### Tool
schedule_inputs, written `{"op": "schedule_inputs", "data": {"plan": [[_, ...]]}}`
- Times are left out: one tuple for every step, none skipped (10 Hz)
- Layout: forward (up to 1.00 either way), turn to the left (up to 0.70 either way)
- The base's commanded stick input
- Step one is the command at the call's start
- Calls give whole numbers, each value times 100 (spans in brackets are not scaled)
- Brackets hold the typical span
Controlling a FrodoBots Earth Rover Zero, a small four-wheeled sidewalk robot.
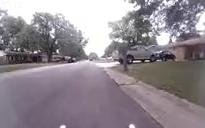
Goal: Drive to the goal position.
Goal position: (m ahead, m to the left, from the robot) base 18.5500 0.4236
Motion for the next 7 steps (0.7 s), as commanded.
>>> {"op": "schedule_inputs", "data": {"plan": [[100,0],[100,0],[100,4],[100,12],[100,40],[100,40],[100,40]]}}
